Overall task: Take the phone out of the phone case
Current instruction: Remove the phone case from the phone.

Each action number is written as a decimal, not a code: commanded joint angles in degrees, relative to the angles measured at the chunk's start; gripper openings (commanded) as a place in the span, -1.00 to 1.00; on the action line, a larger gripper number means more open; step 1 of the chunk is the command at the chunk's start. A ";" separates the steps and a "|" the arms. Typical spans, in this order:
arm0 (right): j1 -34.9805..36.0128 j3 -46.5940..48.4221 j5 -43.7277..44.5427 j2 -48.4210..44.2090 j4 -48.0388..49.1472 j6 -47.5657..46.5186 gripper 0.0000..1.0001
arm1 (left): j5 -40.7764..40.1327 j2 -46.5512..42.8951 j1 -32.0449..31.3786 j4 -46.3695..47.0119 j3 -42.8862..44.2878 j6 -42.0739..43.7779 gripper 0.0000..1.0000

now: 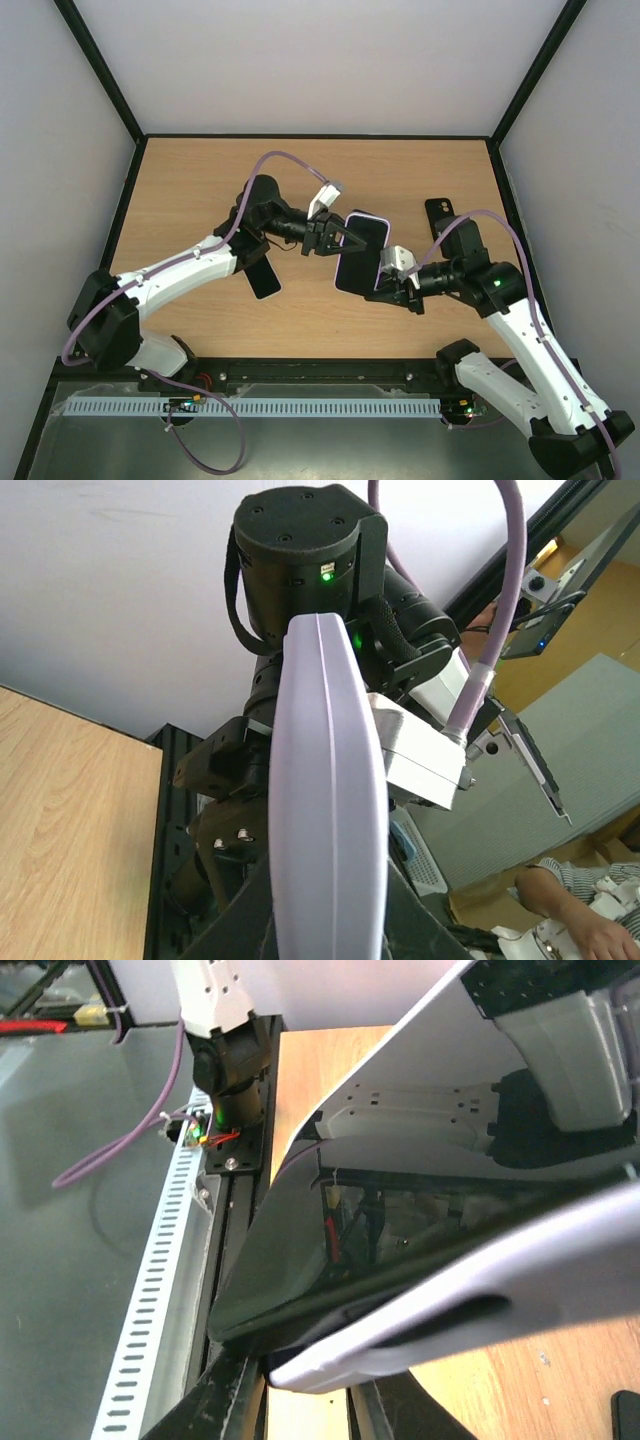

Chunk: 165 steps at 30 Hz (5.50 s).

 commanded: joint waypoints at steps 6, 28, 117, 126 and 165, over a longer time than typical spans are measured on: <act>-4.52 -0.87 4.64 0.86 26.54 18.32 -0.47 | 6.07 -3.86 -3.63 0.64 -1.62 -1.31 -0.95; -7.66 2.89 -4.04 -0.45 37.18 45.01 0.10 | -2.95 -3.97 -4.34 -15.20 -7.56 13.81 -0.92; -8.45 -18.73 40.48 26.03 27.23 66.85 -0.96 | -102.72 33.16 -32.16 -1.39 -1.02 49.60 -0.17; -8.50 -18.61 39.36 26.41 27.17 66.63 -0.96 | -107.03 36.43 -31.75 -2.60 1.22 51.75 -0.39; -8.56 -17.67 47.30 16.17 26.98 66.45 -0.96 | -114.73 16.02 -31.67 2.98 -14.04 41.63 -0.95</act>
